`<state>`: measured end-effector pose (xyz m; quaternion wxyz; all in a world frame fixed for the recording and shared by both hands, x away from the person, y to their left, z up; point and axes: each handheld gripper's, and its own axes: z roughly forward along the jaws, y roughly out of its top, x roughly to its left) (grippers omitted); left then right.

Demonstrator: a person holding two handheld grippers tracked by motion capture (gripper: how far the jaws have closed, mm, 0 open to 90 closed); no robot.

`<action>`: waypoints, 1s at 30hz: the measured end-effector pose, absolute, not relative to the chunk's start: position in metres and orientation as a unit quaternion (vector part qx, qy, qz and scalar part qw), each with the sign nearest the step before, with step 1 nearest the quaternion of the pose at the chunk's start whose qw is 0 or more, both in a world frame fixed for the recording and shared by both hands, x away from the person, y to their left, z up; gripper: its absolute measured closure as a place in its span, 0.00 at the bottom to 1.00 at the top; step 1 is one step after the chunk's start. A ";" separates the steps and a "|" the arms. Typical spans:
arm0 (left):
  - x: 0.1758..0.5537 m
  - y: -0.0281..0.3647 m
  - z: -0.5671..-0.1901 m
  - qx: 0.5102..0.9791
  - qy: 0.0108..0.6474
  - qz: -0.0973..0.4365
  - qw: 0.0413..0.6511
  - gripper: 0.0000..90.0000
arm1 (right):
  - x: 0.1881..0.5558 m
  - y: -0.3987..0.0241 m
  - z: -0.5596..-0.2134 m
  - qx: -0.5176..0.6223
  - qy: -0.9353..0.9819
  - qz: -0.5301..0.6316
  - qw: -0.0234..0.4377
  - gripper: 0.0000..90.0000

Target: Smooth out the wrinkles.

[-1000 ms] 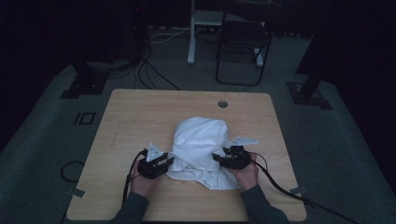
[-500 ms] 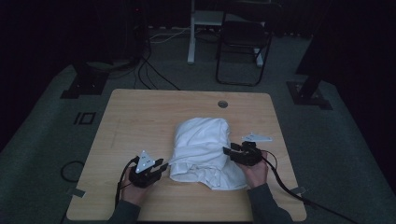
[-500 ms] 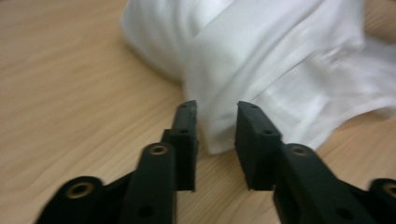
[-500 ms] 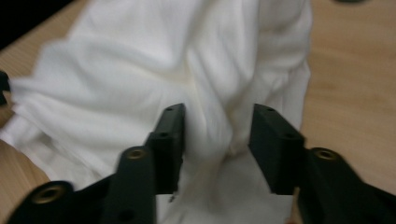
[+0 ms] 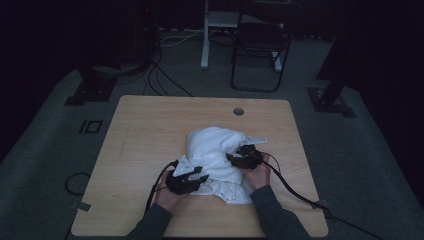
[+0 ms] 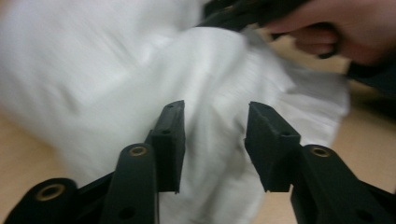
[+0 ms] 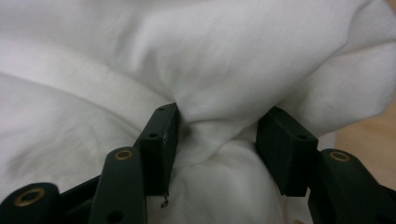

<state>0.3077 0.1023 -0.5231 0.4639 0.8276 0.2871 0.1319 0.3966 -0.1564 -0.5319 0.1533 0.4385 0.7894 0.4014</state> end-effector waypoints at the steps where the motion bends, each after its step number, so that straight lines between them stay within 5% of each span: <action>1: 0.306 0.100 -0.526 0.831 0.285 0.131 0.460 0.65 | 0.399 -0.161 -0.539 0.450 0.782 0.408 0.144 0.53; 18: 0.354 0.117 -0.539 0.809 0.365 0.143 0.438 0.69 | 0.444 -0.128 -0.549 0.452 0.776 0.420 0.133 0.54; 21: 0.357 0.119 -0.538 0.806 0.368 0.144 0.441 0.79 | 0.453 -0.127 -0.547 0.449 0.778 0.420 0.129 0.53; 24: 0.350 0.119 -0.537 0.808 0.360 0.141 0.444 0.87 | 0.447 -0.143 -0.540 0.455 0.762 0.446 0.112 0.45; 30: 0.327 0.122 -0.541 0.820 0.338 0.109 0.449 0.84 | 0.429 -0.179 -0.536 0.473 0.744 0.454 0.126 0.40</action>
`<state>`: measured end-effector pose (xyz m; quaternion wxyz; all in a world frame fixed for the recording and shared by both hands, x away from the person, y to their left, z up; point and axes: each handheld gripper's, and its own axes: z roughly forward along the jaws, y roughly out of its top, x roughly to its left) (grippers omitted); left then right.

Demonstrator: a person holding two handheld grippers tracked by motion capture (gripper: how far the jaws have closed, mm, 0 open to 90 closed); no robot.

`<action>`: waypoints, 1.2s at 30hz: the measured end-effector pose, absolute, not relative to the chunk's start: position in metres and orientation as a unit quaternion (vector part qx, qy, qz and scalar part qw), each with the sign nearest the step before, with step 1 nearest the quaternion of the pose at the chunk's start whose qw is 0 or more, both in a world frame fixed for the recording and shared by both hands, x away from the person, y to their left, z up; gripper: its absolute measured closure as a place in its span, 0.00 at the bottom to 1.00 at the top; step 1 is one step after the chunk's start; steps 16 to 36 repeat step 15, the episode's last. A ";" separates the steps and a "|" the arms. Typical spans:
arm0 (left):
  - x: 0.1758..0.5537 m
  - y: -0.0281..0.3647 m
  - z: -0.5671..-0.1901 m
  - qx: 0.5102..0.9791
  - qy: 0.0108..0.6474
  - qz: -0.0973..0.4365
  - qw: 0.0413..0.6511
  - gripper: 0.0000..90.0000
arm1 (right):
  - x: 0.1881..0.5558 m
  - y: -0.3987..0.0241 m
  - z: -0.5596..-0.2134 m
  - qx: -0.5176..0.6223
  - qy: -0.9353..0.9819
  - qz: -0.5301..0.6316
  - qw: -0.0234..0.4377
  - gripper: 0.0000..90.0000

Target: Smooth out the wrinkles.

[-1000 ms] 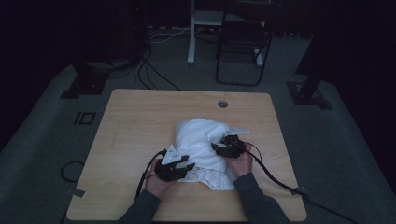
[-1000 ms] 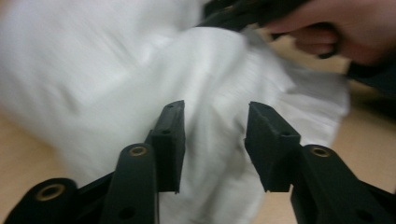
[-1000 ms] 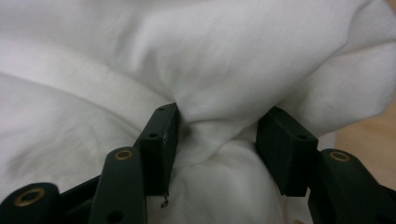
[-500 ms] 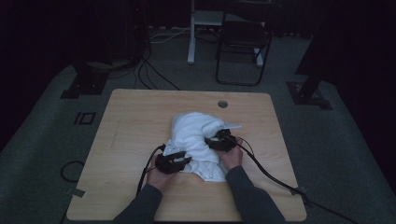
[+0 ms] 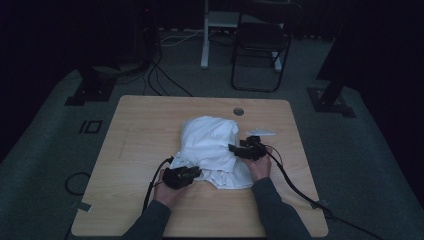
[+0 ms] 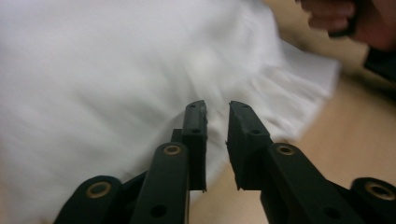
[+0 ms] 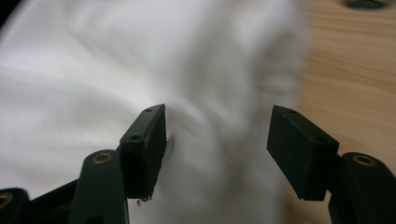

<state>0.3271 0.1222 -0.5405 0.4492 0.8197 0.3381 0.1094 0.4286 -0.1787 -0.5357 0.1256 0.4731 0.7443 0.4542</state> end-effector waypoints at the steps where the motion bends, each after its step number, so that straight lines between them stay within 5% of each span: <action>1: 0.323 0.122 -0.542 0.822 0.337 0.106 0.447 0.82 | 0.425 -0.186 -0.536 0.478 0.739 0.457 0.128 0.39; 3: 0.317 0.124 -0.545 0.821 0.342 0.112 0.444 0.71 | 0.417 -0.204 -0.536 0.489 0.731 0.456 0.135 0.39; 9: 0.314 0.132 -0.541 0.809 0.357 0.125 0.450 0.61 | 0.402 -0.219 -0.541 0.483 0.742 0.441 0.146 0.37; 36: 0.314 0.140 -0.540 0.801 0.369 0.130 0.453 0.60 | 0.395 -0.225 -0.548 0.484 0.742 0.441 0.145 0.37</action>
